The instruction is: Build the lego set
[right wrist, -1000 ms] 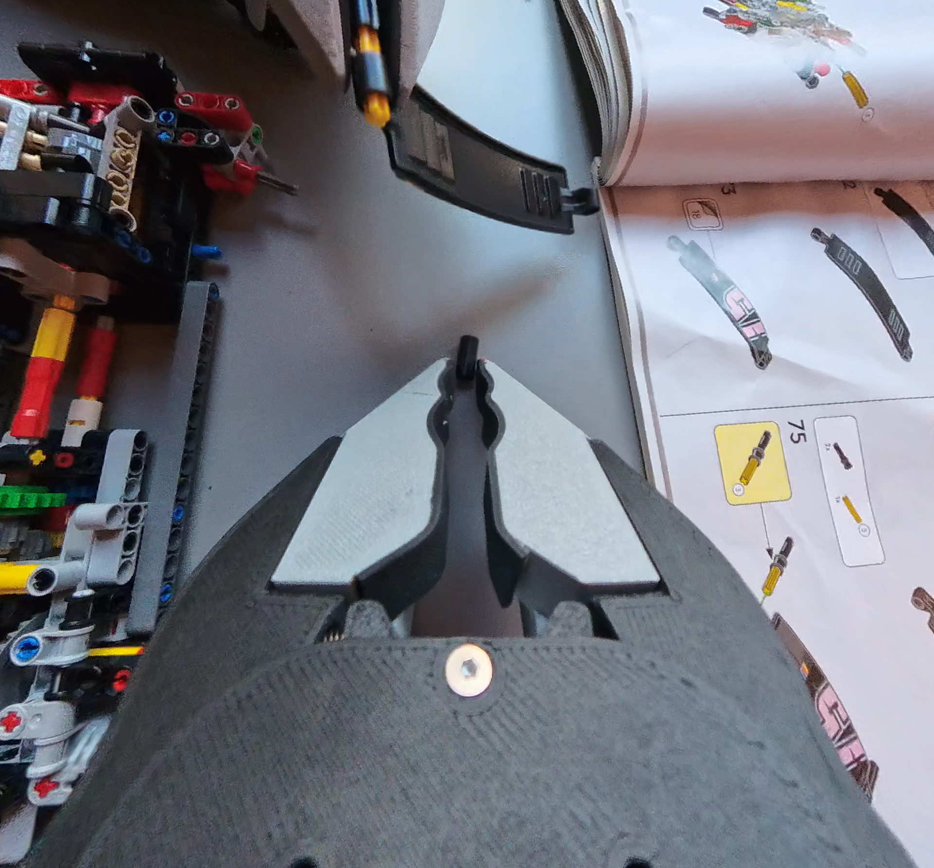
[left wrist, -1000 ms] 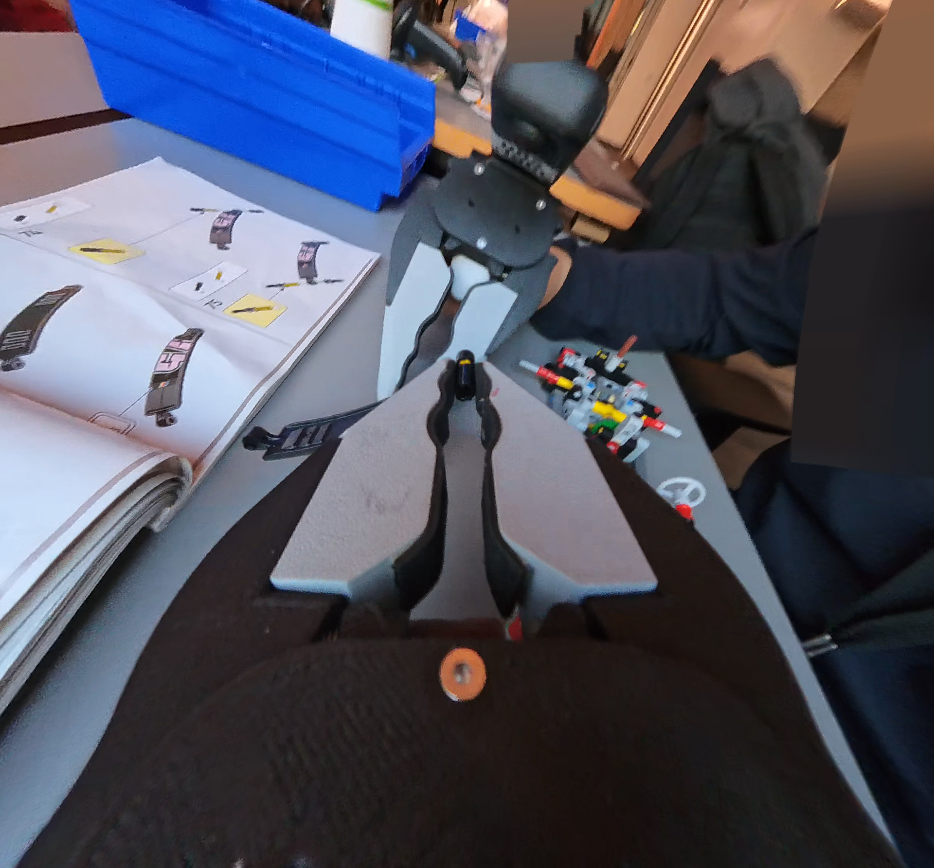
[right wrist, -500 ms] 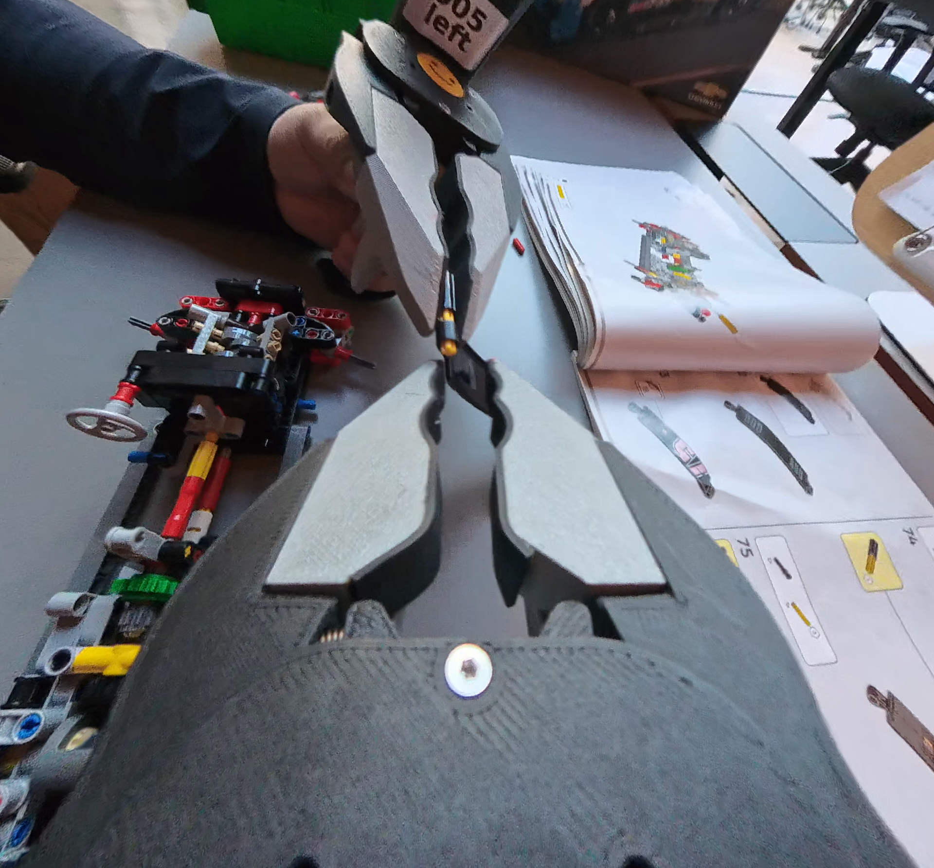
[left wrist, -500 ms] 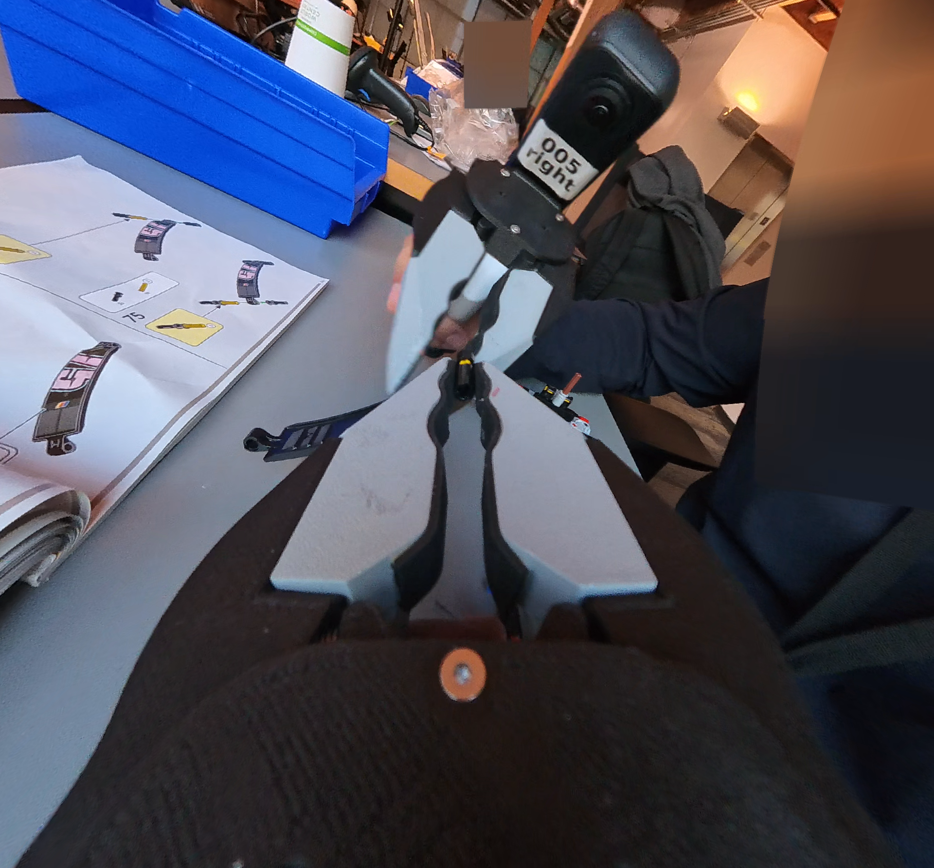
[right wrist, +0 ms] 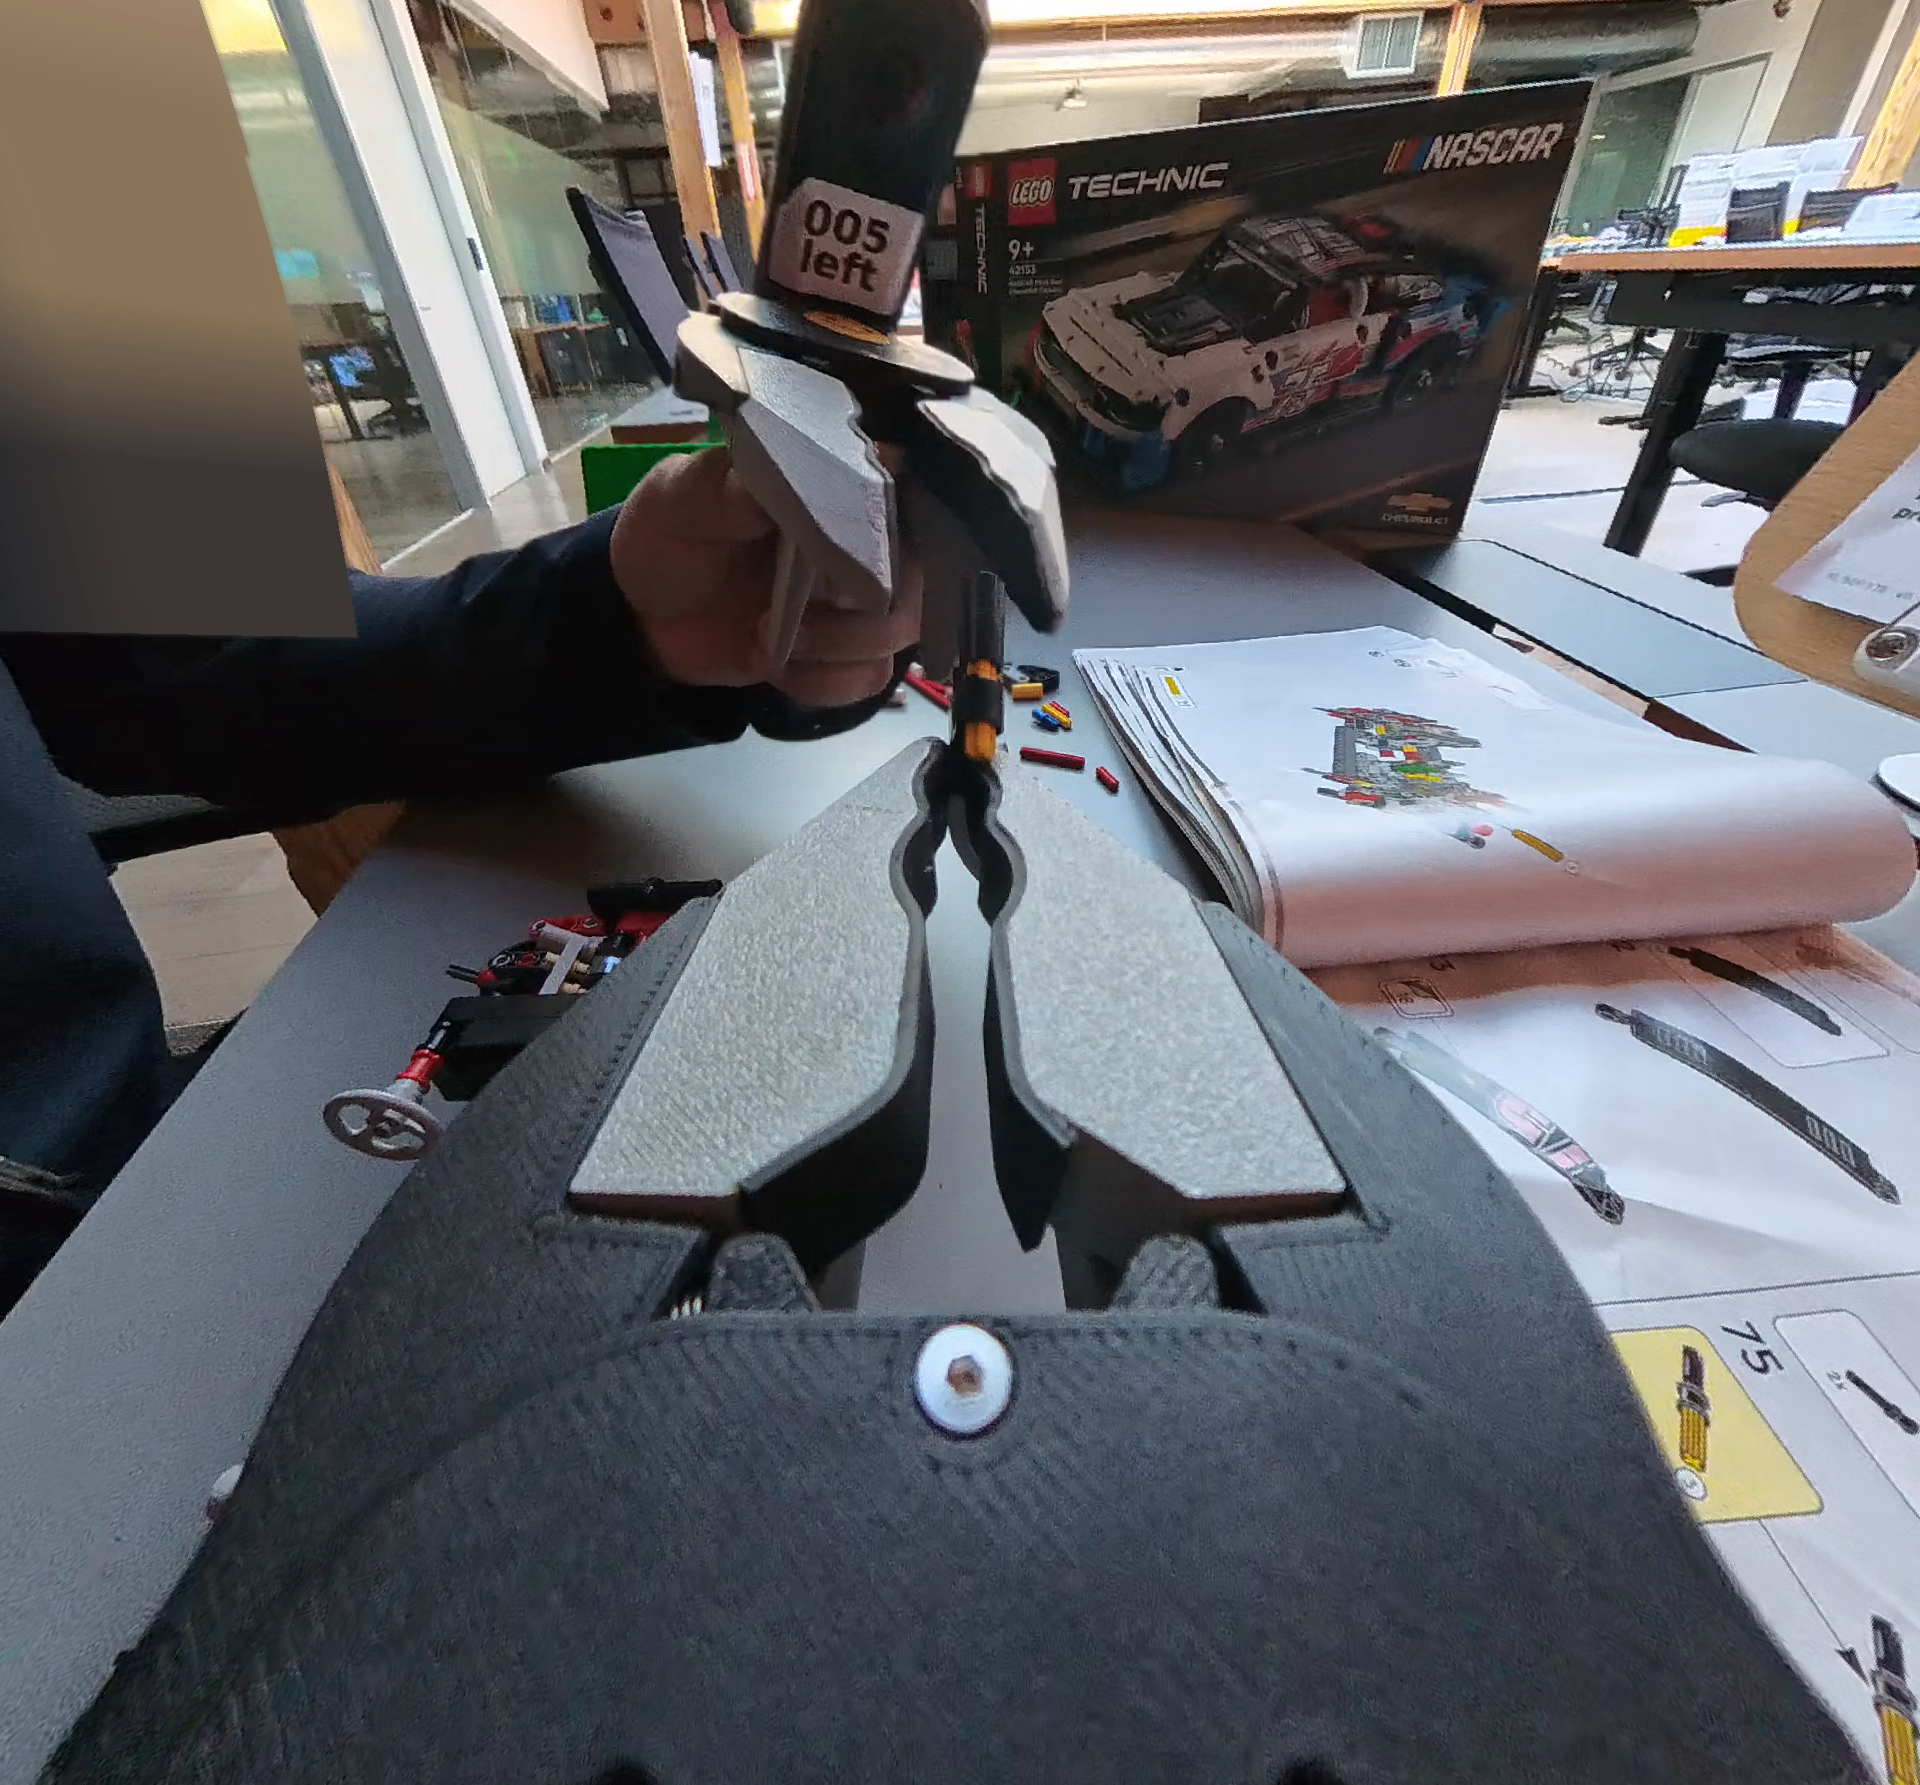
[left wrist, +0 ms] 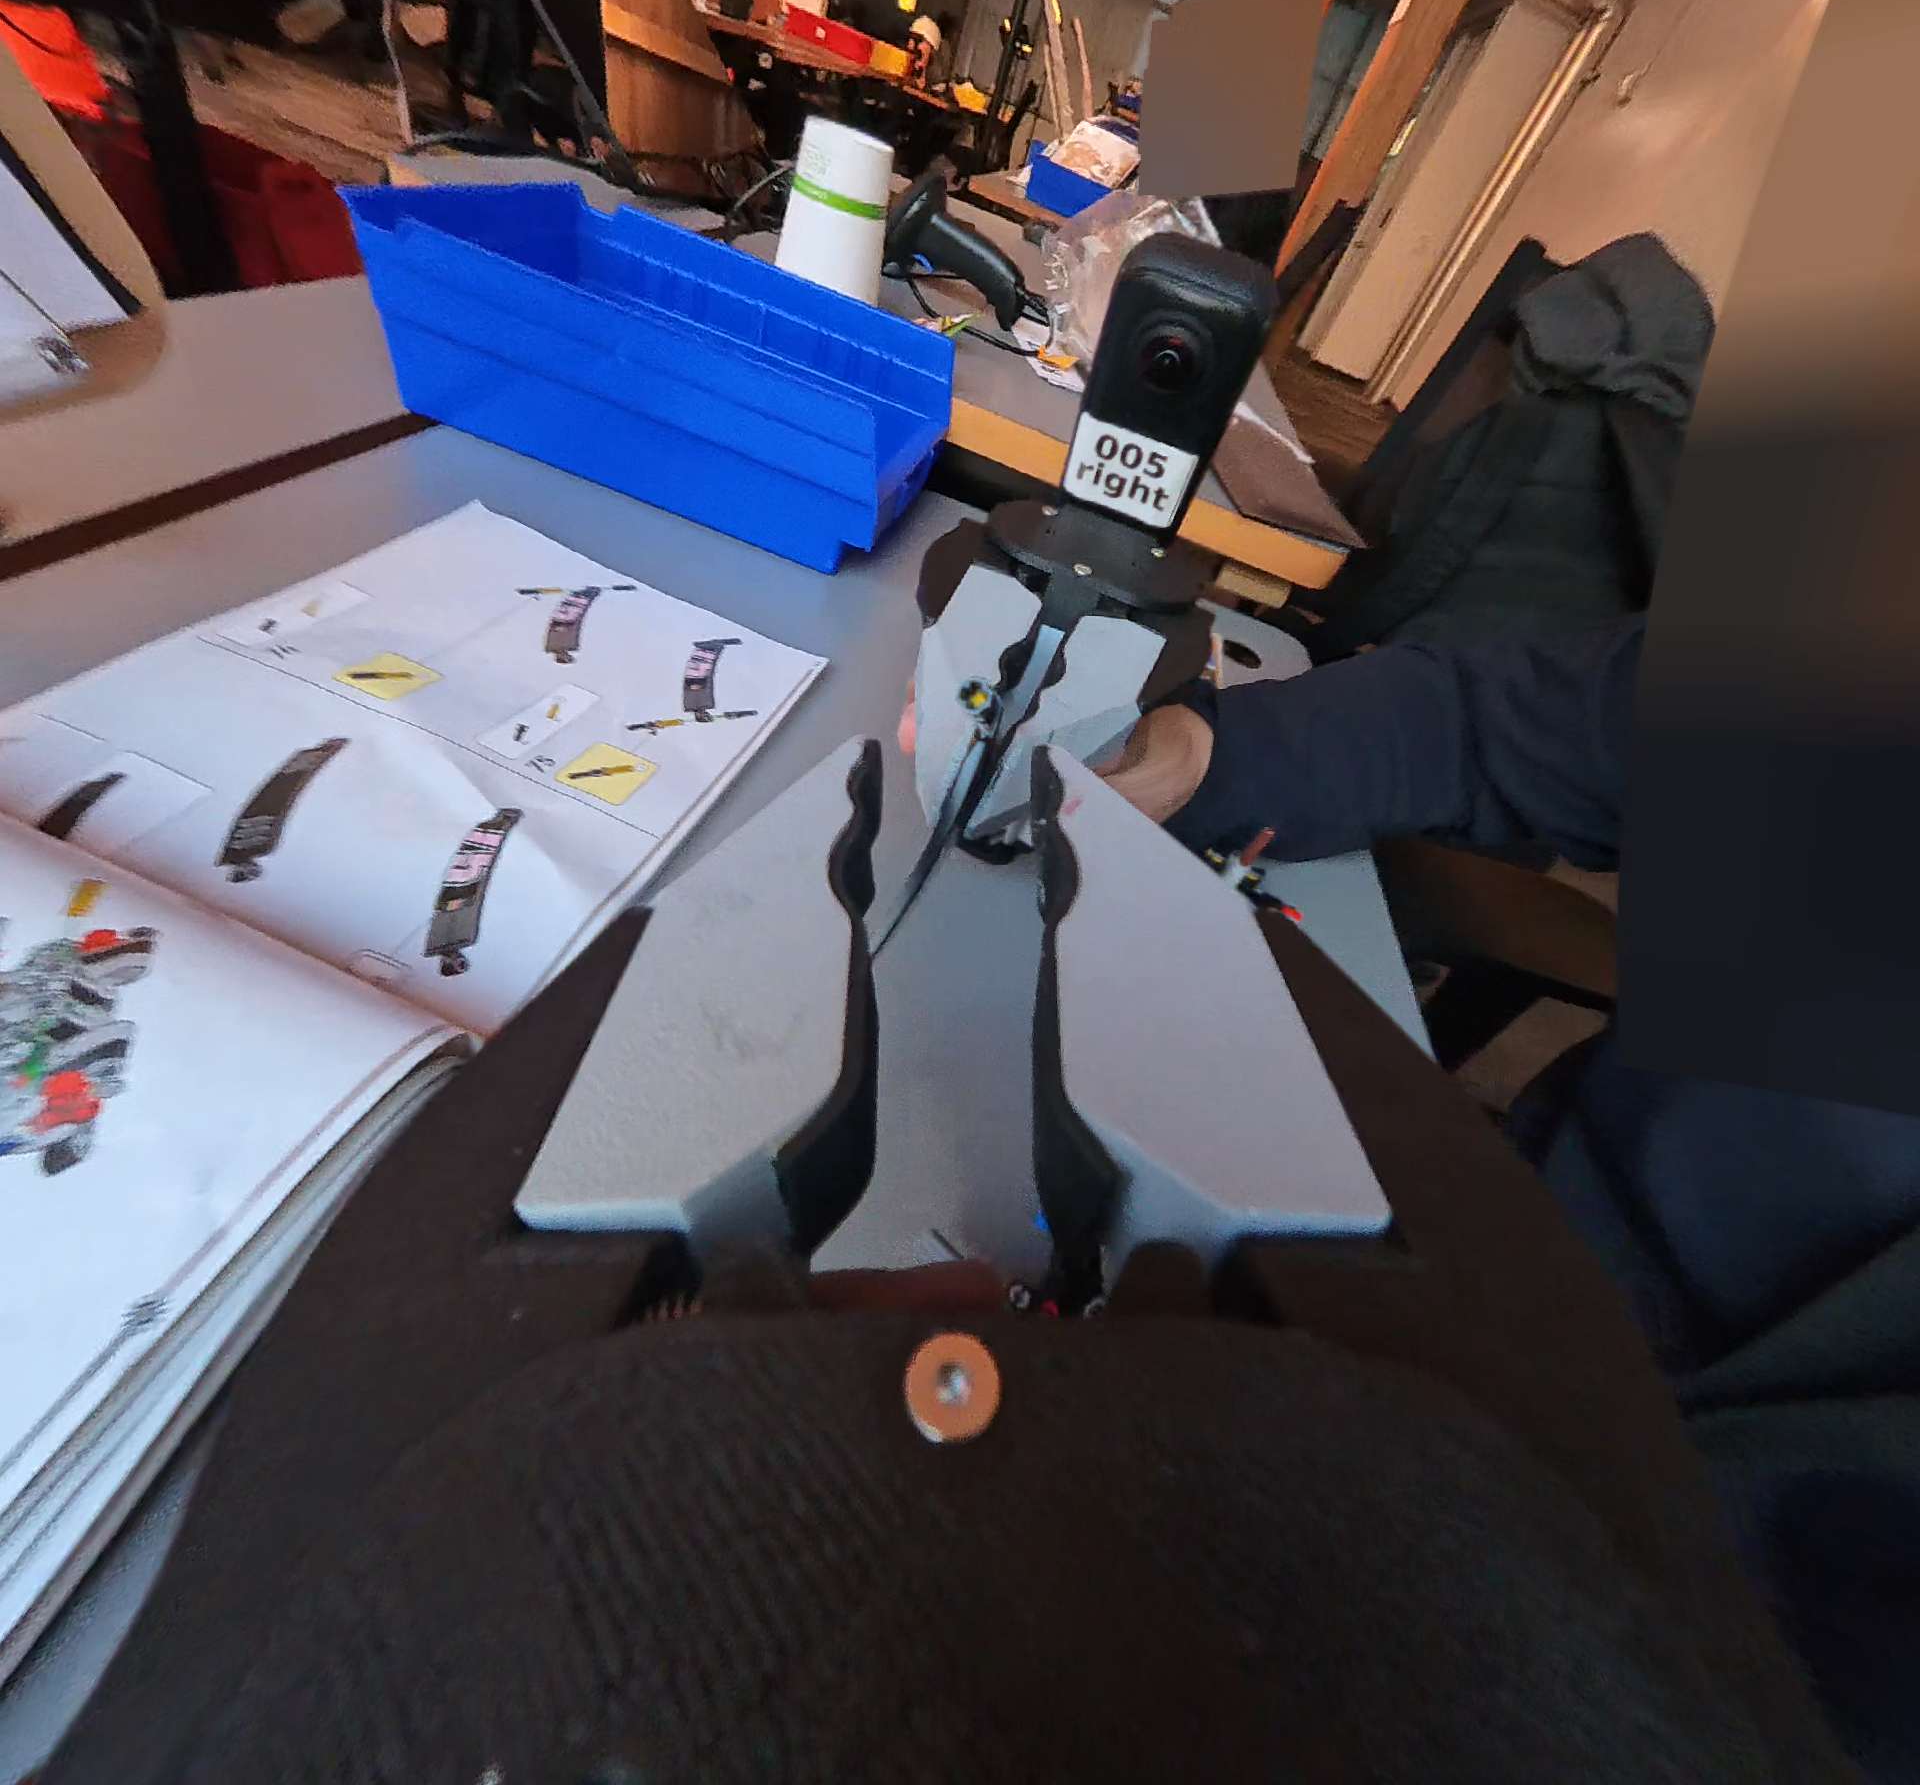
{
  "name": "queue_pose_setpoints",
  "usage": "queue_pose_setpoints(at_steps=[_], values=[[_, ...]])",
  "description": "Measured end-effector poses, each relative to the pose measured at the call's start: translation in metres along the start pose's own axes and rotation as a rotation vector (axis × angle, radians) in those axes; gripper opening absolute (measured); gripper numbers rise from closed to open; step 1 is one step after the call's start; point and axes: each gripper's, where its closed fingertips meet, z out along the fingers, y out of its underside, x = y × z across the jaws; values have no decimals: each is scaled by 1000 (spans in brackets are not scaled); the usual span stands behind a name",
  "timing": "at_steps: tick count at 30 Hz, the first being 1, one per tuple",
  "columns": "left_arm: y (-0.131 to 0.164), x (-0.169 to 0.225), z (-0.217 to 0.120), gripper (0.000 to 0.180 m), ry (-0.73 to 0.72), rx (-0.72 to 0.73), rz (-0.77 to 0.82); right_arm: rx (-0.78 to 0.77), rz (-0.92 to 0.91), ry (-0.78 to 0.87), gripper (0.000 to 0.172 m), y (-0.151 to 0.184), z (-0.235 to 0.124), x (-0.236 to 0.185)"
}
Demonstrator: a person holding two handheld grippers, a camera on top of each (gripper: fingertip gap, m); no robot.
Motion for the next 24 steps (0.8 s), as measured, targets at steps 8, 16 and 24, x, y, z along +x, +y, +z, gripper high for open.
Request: queue_pose_setpoints(at_steps=[8,16,24], values=[[19,1,6,21,-23,-112,60,-61,-26,-46,0,12,5,-6],[26,5,4,8,-8,-145,91,-102,-49,-80,0,21,8,-10],[27,3,-1,9,-16,-150,99,-135,-75,-91,0,27,8,-12]])
